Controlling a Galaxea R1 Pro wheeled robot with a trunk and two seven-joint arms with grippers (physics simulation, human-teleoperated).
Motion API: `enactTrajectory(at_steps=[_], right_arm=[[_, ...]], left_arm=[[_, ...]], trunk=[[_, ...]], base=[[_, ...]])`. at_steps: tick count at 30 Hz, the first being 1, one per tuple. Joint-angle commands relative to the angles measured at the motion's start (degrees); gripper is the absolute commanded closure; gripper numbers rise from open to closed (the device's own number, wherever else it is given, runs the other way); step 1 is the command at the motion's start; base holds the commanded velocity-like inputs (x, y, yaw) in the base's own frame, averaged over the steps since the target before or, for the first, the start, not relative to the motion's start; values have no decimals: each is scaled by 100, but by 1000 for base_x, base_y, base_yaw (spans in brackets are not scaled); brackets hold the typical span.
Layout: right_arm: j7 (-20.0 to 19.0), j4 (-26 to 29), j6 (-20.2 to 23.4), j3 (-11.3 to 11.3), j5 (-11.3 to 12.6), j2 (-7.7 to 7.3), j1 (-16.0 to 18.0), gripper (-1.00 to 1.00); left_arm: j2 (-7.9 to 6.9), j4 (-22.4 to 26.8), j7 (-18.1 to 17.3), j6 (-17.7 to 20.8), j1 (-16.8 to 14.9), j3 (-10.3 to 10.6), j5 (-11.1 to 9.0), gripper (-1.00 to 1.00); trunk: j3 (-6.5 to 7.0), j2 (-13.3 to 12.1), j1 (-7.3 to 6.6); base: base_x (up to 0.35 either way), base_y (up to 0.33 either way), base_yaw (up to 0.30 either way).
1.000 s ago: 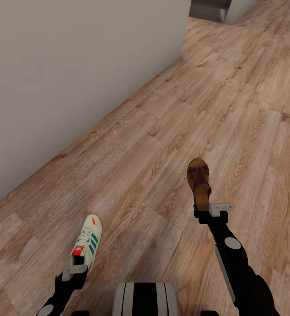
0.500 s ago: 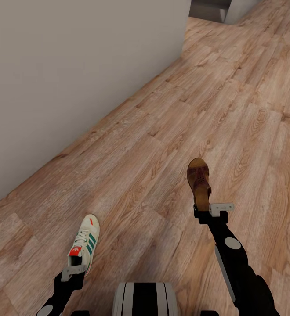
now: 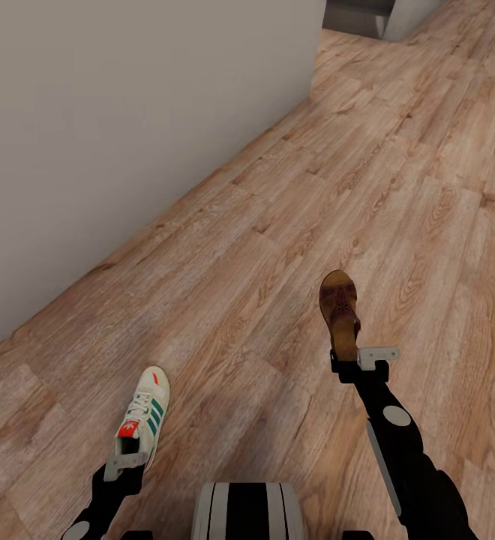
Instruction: Pick up the two gym shoes and the two sandals from the corridor floor and place them onto the hallstand (shoe rack) in the corridor, making sure they are on the rack and not on the floor. Arrange them so the two gym shoes are next to each other and the two sandals are next to each other.
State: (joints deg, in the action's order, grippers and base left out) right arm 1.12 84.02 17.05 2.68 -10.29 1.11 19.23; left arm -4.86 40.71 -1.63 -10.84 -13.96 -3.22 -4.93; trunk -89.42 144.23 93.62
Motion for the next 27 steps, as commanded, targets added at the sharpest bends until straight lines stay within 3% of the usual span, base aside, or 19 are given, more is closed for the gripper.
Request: enactTrajectory(at_steps=[1,27], right_arm=[[2,5,35,0,-31,4,2,100],[-7,-127,27,-13,-34,-5,2,100]], left_arm=[[-6,-3,-29,-14,-1,-2,-52,100],[-69,71,-50,1,15,-18,11,100]], trunk=[[19,0,-3],[595,-35,-70]], base=[[0,0,0],[0,0,0]])
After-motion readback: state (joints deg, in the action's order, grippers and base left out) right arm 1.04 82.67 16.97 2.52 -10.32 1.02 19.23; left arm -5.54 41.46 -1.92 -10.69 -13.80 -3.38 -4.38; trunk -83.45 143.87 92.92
